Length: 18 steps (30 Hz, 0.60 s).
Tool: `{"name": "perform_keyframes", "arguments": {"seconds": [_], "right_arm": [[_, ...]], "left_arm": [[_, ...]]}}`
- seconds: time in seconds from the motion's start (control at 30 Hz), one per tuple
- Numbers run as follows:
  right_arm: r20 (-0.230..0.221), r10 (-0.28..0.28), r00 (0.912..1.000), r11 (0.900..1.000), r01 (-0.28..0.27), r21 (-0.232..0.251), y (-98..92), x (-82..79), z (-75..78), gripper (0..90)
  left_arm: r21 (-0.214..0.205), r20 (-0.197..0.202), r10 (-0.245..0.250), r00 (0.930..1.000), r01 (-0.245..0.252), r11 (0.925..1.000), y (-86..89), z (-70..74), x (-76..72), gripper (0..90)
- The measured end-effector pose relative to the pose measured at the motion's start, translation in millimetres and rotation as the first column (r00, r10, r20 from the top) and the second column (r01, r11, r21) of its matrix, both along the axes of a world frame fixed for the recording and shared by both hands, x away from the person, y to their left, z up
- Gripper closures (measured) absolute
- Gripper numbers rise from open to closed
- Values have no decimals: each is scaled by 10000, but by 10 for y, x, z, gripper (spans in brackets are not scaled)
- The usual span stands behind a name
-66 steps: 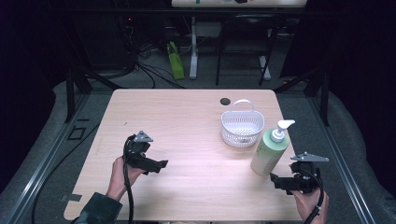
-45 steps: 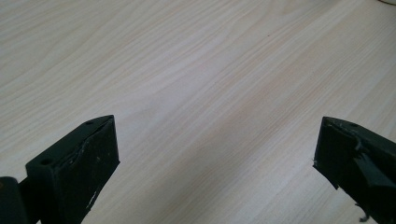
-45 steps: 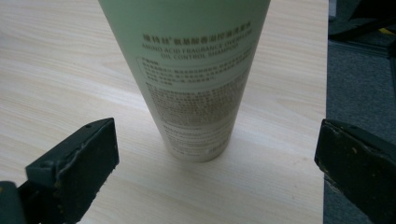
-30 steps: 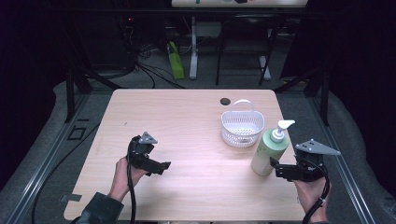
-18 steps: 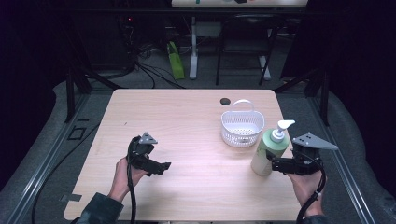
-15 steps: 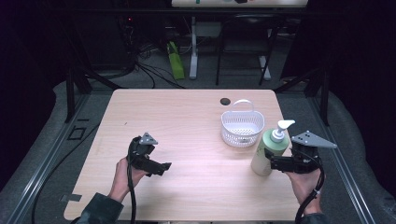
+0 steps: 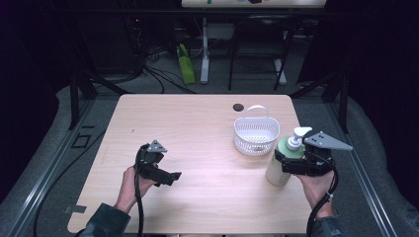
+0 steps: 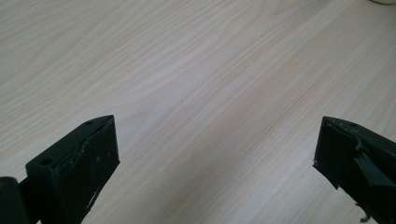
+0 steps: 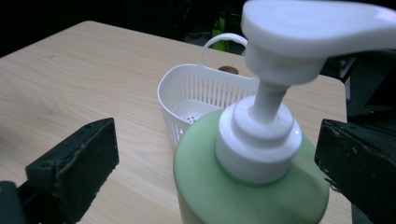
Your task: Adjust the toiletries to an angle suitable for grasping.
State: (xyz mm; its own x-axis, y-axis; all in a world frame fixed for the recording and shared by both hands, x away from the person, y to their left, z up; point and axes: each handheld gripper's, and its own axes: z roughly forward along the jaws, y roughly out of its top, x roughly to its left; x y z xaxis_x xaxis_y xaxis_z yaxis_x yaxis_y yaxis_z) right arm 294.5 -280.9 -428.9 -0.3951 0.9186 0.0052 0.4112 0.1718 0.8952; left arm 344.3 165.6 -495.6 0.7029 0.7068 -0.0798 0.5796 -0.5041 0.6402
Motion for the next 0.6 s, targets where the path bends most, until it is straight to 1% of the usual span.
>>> {"name": "perform_keyframes", "arguments": {"seconds": [0.07, 0.1, 0.2, 0.23, 0.27, 0.33, 0.37, 0.43, 0.53, 0.6], "right_arm": [[138, -68, 9999, 10000, 68, 4, 2, 15, 3, 0], [191, -39, 9998, 10000, 37, 81, 1, 20, 3, 0], [432, -133, 9990, 9999, 129, 94, 24, 22, 6, 0], [432, -133, 9990, 9999, 129, 94, 24, 22, 6, 0], [586, -240, 9980, 9997, 238, 36, 38, 18, 10, 0], [752, -298, 9967, 9996, 298, 22, 59, 14, 22, 4], [912, -381, 9951, 9993, 376, 77, 65, 8, 31, 19], [1066, -462, 9932, 9989, 450, 131, 62, 1, 38, 38], [1133, -497, 9923, 9985, 468, 276, 52, 0, 43, 46], [1112, -503, 9925, 9986, 479, 241, 49, 3, 47, 48]], "left_arm": [[-15, -4, -12, 10000, 12, 10000, -1, -4, 0, 0], [-15, -4, -12, 10000, 12, 10000, -1, -4, 0, 0], [-20, 86, 10, 10000, -9, 10000, -17, -3, -7, 0], [-20, 86, 10, 10000, -9, 10000, -17, -3, -7, 0], [-47, 129, -31, 9999, 32, 10000, -19, 2, -9, 0], [-57, 172, -16, 9999, 17, 10000, -20, 8, -13, 0], [-67, 171, -43, 9998, 45, 10000, -17, 5, -10, 0], [-74, 156, -49, 9999, 50, 10000, -16, 2, -7, 0], [-70, 143, -48, 9999, 49, 10000, -14, -1, -4, 0], [-62, 144, -58, 9999, 59, 10000, -13, 0, -3, 0]]}}
